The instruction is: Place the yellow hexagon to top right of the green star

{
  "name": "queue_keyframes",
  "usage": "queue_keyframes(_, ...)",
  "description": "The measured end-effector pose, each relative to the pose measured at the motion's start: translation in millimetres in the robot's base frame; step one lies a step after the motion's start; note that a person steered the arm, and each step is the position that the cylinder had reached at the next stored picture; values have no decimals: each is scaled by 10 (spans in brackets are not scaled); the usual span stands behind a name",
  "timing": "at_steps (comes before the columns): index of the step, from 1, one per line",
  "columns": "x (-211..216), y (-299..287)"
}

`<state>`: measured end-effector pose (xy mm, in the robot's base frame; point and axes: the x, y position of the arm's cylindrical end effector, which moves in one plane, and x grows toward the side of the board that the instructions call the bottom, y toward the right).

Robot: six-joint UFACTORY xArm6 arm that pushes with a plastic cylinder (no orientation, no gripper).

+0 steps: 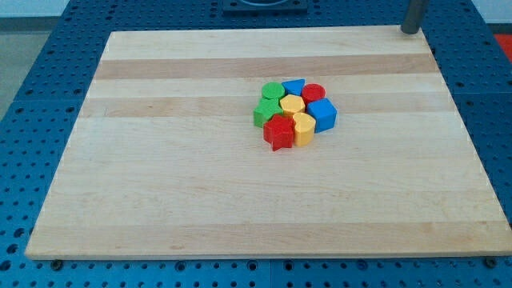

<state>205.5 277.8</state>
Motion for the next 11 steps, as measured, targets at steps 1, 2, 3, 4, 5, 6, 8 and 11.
queue_keyframes(1,56,236)
queue_keyframes(2,515,258)
queue_keyframes(3,1097,258)
queue_keyframes(4,1792,253)
queue_keyframes(5,2466,185)
queue_keyframes(6,2839,-113)
queue_keyframes(8,2577,-1145)
queue_keyframes(11,2399,-1877)
